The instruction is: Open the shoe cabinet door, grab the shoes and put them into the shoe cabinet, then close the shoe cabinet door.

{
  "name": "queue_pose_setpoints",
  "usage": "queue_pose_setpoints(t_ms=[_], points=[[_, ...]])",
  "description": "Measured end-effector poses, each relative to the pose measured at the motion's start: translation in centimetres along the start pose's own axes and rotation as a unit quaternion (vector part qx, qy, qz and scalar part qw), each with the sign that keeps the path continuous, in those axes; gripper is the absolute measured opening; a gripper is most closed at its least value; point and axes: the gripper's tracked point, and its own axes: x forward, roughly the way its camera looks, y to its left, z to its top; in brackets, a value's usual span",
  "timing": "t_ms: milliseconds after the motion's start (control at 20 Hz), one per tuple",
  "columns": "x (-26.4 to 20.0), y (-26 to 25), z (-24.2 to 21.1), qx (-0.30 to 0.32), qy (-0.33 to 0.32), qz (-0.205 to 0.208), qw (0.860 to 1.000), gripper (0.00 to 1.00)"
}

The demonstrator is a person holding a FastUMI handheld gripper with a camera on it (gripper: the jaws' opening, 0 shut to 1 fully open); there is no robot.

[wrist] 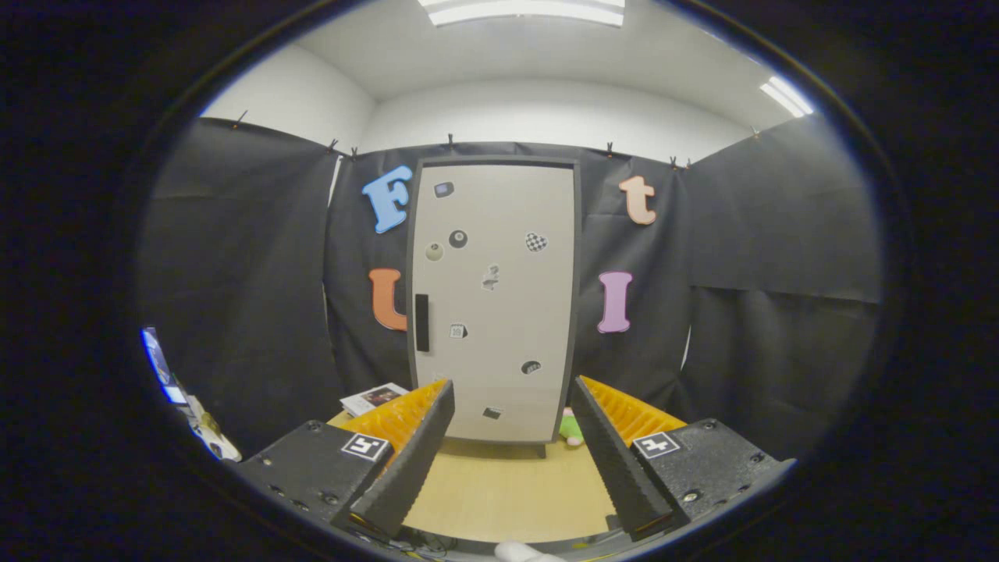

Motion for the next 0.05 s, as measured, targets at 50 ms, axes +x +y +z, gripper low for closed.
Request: queue_pose_setpoints(t_ms=[50], points=[[-0.11,-0.12,0.09,-0.001,-0.001,-0.001,1.000,0.99]])
